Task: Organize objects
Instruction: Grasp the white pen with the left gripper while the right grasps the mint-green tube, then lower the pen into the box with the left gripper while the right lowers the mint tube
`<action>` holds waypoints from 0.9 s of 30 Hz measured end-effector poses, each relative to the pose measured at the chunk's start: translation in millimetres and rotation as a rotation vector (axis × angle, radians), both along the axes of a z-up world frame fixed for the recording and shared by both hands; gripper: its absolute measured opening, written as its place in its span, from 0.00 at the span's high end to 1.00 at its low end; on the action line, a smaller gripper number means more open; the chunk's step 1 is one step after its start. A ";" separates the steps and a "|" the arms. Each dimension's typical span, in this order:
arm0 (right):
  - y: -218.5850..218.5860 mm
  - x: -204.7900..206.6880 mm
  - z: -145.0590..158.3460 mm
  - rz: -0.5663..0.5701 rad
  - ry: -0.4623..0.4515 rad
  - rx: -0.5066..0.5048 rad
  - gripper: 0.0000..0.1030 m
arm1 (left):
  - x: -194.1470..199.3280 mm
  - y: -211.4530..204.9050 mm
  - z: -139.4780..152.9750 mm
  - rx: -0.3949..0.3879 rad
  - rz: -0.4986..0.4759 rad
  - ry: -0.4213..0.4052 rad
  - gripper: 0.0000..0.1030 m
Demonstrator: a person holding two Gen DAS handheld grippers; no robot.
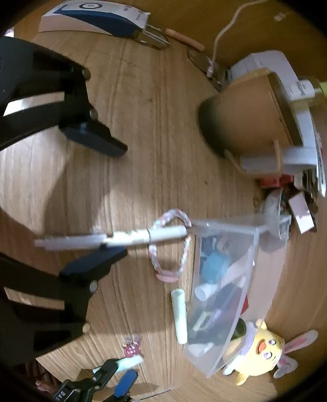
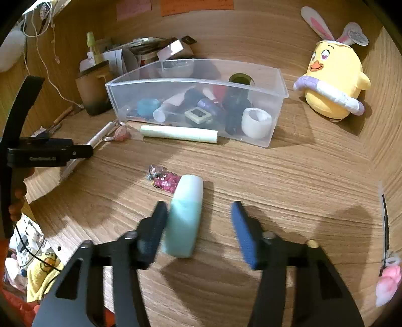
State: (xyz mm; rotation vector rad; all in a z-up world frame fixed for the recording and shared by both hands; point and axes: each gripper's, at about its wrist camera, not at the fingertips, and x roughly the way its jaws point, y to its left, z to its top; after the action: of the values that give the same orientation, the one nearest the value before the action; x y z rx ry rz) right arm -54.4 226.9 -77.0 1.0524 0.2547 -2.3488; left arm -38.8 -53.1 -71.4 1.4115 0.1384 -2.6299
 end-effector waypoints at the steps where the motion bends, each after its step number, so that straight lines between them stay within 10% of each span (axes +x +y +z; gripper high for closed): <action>1: 0.1 -0.3 0.1 -0.002 0.000 -0.005 0.62 | -1.7 3.6 0.2 -0.004 -0.011 0.004 0.42; 7: 3.7 -2.0 -0.5 -0.023 0.000 -0.030 0.78 | -9.7 25.6 4.4 -0.026 -0.111 0.024 0.89; 27: 7.1 -12.0 47.7 -0.042 0.097 -0.161 0.78 | 14.1 51.5 59.4 0.038 -0.188 0.185 0.90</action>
State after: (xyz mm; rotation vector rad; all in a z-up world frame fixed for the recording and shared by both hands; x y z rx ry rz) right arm -66.4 234.0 -29.4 0.8762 0.0784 -2.4158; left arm -24.7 -1.7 -12.0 1.2453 0.0803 -2.9256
